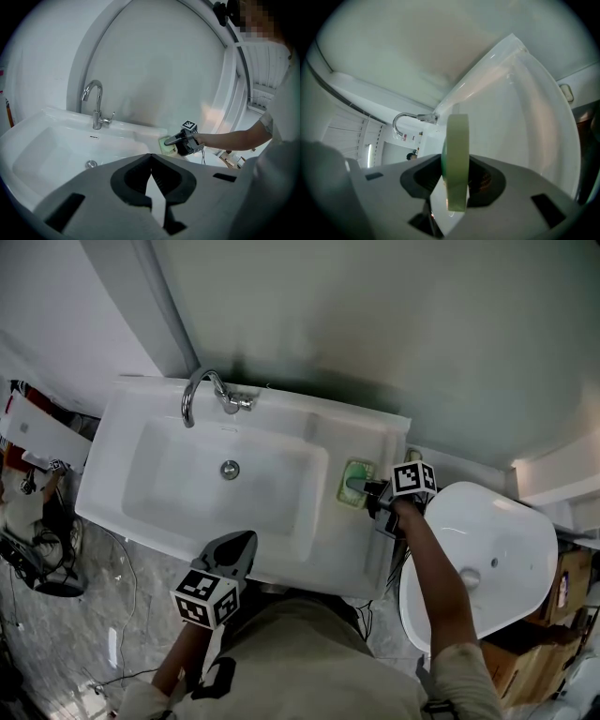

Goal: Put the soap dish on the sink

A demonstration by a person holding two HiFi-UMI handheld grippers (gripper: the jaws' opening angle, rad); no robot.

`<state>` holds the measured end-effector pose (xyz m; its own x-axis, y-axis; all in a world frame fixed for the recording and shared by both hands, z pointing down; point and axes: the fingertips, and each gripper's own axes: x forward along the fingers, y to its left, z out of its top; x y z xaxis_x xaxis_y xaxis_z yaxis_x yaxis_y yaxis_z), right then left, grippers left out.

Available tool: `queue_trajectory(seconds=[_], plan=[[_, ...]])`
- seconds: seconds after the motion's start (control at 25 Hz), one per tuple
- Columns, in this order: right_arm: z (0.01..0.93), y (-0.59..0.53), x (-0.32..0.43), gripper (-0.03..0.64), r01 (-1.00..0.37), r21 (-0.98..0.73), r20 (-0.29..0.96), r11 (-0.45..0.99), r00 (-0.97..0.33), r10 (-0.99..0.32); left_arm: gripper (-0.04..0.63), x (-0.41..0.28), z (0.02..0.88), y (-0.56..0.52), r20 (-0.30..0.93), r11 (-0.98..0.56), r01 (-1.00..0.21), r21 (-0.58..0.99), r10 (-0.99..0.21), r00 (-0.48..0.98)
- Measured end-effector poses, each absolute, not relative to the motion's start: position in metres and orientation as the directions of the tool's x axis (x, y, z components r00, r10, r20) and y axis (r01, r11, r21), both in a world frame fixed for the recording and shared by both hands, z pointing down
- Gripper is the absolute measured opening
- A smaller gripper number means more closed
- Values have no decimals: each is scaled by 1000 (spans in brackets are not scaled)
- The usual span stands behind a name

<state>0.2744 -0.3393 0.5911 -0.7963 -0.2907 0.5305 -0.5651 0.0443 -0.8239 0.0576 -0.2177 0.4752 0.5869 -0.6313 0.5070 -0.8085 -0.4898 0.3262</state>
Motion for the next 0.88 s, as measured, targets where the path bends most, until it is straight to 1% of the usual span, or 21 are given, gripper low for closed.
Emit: queue_trajectory(seconds=[0.28,0.52,0.68,0.88], plan=[[597,-356,280,147,-598,-800,567,40,-777,-275,18,54,475,-223,506,-494,-807,323,-631,588],[609,-364,281,147,-649,-759,621,56,-747,-236,18,51,476,-225,519,-486,-809,330,-623,585],[616,-368,283,149,-652,-757,627,39,-742,-239,18,48,476,-229,515,-488,-813,319,-631,580],[624,-370,290,163,-717,-693,684,78,-687,-244,18,48,474,-227,523,-485,-809,333,-619,586]])
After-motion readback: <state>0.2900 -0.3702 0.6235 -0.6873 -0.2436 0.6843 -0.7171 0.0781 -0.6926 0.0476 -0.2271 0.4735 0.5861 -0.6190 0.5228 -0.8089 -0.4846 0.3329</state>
